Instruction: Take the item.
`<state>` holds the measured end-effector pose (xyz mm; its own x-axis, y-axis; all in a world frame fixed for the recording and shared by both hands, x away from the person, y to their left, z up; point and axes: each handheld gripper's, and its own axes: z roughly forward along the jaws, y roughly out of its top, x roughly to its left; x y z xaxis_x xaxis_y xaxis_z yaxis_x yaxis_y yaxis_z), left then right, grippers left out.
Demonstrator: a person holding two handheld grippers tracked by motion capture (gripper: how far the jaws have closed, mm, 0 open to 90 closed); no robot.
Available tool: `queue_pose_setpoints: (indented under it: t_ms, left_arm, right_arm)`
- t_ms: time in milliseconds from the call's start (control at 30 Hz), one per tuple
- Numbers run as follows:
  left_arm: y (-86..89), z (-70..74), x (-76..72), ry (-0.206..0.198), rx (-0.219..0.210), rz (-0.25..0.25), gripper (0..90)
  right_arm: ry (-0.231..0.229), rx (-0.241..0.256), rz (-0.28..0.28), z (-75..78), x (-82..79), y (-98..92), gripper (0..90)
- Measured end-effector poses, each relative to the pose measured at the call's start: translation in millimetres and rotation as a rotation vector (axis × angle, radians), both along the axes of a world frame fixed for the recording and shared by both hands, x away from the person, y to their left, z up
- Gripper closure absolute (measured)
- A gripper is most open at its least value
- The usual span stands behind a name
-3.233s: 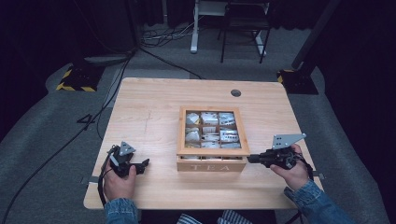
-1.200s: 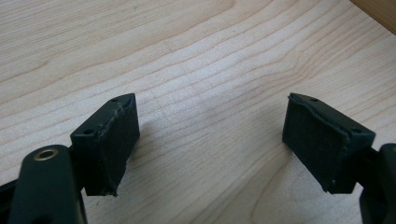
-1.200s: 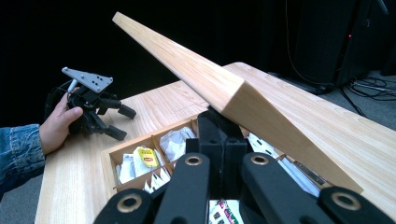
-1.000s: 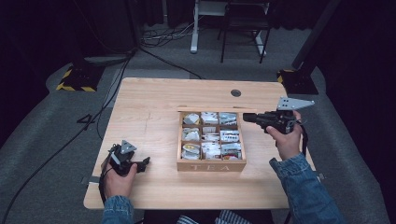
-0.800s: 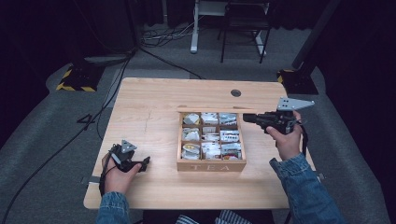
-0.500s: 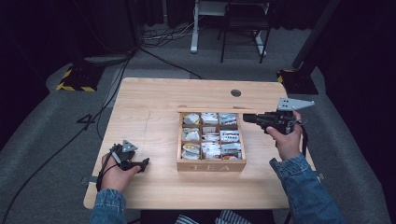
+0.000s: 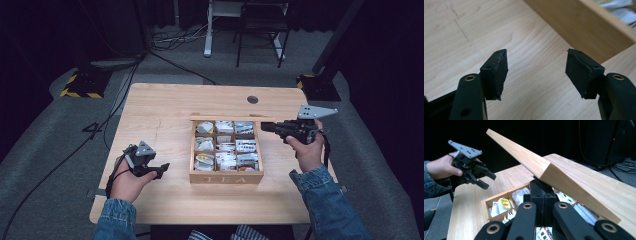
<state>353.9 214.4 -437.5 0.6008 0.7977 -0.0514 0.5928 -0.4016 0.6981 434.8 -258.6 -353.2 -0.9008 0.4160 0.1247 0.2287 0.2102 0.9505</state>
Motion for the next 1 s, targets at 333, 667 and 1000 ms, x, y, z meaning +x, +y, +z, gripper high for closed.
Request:
queue_pose_setpoints:
  t_ms: [333, 667, 1000]
  left_arm:
    - [-19.3, 30.4, -1.1, -0.044, -0.064, -0.085, 34.8]
    - [-56.0, 48.3, -3.1, -0.066, -0.09, -0.175, 36.4]
    - [-93.1, 51.2, 1.6, -0.044, -0.104, -0.243, 36.4]
  right_arm:
    - [0.001, 0.003, -0.005, 0.5, 0.1, -1.6, 90.0]
    - [-0.002, 0.008, -0.006, 0.6, 0.1, -2.8, 90.0]
    - [-0.002, 0.006, -0.006, 0.6, 0.0, -2.8, 90.0]
